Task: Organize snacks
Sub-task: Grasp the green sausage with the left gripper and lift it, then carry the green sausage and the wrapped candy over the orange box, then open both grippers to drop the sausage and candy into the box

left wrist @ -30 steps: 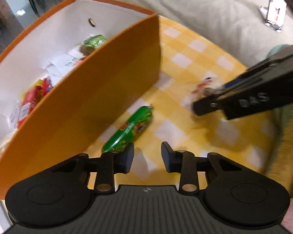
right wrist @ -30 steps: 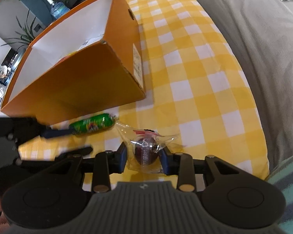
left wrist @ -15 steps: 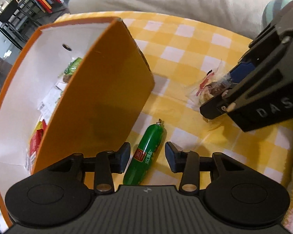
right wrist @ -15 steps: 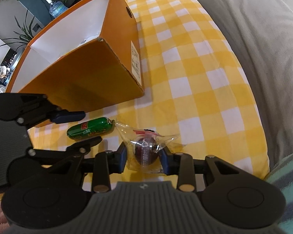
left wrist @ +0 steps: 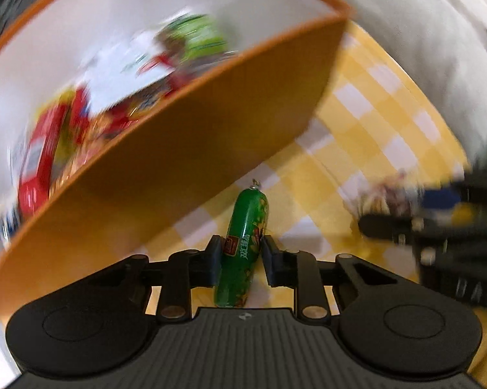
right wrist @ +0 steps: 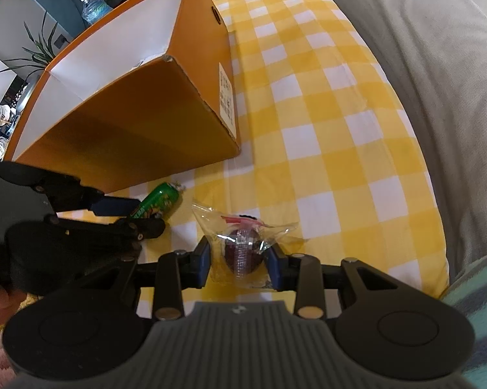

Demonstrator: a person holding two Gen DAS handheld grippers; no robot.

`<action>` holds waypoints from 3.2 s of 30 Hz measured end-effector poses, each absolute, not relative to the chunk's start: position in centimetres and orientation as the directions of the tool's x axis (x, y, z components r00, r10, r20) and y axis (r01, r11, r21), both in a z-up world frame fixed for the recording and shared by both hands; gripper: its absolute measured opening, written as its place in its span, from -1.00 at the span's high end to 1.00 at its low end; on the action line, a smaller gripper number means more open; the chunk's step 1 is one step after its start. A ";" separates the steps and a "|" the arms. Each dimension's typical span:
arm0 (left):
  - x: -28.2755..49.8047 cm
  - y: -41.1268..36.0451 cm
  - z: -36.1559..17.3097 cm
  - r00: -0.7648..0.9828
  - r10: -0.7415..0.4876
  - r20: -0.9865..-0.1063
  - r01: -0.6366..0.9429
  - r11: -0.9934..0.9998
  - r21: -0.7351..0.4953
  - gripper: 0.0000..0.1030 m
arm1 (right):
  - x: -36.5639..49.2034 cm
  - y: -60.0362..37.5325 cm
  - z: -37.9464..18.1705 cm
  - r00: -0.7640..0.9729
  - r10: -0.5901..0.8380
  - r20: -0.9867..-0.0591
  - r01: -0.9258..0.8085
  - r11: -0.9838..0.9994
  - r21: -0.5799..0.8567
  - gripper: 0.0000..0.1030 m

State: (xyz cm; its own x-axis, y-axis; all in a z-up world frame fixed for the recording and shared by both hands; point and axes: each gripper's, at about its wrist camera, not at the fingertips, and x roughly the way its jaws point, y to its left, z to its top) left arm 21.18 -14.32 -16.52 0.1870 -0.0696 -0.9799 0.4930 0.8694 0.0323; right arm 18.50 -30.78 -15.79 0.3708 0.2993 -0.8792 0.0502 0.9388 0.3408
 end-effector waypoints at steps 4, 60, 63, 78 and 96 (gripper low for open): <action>21.6 -13.8 -16.7 0.180 -0.070 -0.981 0.373 0.928 0.002 0.50 | 18.6 -30.6 -15.9 0.366 0.297 -0.882 0.044 0.941 0.335 0.37; 19.3 0.8 6.1 0.750 -0.069 -0.658 0.017 0.996 -0.085 0.52 | 20.4 -16.4 9.6 0.800 0.285 -0.528 -0.323 0.946 0.021 0.39; 21.4 0.8 5.5 0.740 -0.070 -0.669 0.017 0.996 -0.086 0.52 | 23.0 -15.9 9.1 0.795 0.281 -0.538 -0.321 0.947 0.020 0.39; 30.5 0.1 -2.0 0.593 -0.098 -0.799 0.041 0.995 -0.092 0.52 | 34.9 -15.6 0.5 0.664 0.221 -0.714 -0.298 0.954 0.019 0.39; 33.1 0.2 -8.7 0.432 -0.061 -0.900 0.046 0.998 -0.046 0.52 | 39.9 -14.8 -8.6 0.473 0.208 -0.856 -0.307 0.950 0.061 0.38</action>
State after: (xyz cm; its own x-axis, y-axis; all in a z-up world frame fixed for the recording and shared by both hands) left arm 33.12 0.20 -8.69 0.4319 -0.0611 -0.8998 0.0459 0.9979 -0.0457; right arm 39.85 -14.84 -8.62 0.4725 0.2083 -0.8563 -0.3074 0.9496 0.0614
